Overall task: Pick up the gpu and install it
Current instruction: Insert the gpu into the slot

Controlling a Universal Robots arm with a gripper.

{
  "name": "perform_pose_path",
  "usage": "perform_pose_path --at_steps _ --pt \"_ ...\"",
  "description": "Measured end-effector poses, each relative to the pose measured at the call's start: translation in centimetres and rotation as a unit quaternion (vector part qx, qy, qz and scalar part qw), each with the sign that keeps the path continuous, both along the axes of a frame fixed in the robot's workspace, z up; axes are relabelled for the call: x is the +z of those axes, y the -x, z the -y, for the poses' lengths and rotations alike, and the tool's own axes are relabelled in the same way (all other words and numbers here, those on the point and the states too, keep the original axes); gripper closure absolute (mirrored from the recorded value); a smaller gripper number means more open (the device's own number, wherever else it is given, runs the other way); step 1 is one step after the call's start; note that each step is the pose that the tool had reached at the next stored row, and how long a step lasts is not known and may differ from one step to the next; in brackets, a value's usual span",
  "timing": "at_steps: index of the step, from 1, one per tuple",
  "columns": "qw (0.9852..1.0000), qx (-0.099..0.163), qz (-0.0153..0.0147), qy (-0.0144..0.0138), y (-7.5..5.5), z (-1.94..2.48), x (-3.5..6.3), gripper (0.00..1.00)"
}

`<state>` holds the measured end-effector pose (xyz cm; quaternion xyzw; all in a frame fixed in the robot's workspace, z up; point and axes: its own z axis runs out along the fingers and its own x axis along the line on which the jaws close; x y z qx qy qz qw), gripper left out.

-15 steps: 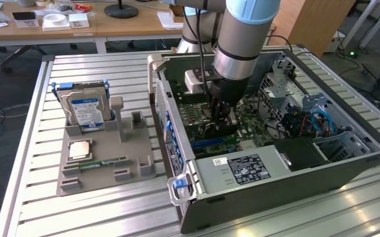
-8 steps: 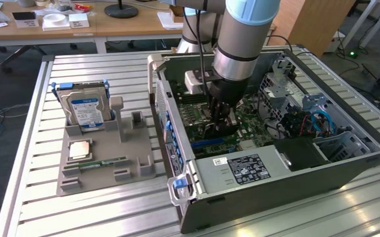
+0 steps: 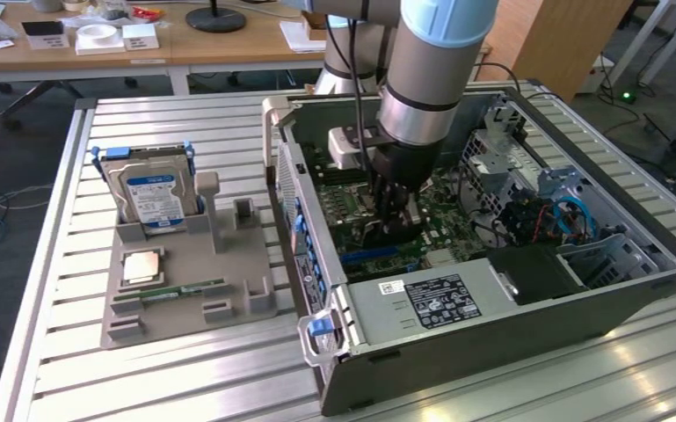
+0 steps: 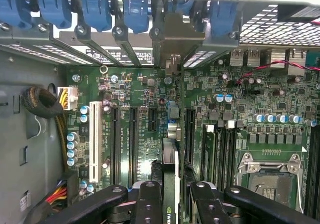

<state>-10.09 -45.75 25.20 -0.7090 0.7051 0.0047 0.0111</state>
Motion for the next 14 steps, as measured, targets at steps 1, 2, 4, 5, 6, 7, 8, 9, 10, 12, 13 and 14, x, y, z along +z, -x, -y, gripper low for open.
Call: perform_pose_path --at_steps 1,2,4,5,6,7,8,9,10,12,13,14 --pt "1.0 0.0 0.0 0.0 0.0 0.0 -0.08 0.74" --pt "1.0 0.0 0.0 0.0 0.0 0.0 -0.14 0.74" --pt "1.0 0.0 0.0 0.0 0.0 0.0 -0.29 0.74" --pt "1.0 0.0 0.0 0.0 0.0 0.0 -0.34 0.74" --pt "1.0 0.0 0.0 0.0001 0.0 0.0 -0.39 0.74" --pt "1.0 0.0 0.0 0.0 0.0 0.0 -0.44 0.74" --pt "1.0 0.0 0.0 0.0001 0.0 0.0 -0.49 0.74" --pt "1.0 0.0 -0.0001 0.0001 0.01 0.0 -0.5 0.74" --pt "1.0 0.0 -0.0001 0.0002 0.01 0.0 -0.5 0.74" --pt "1.0 0.0 0.0 0.0001 0.0 0.0 -0.54 0.74" --pt "1.0 0.0 0.0 -0.0001 0.0 -0.01 -0.59 0.74" --pt "1.0 0.0 -0.0001 0.0001 0.0 0.0 -0.63 0.74"
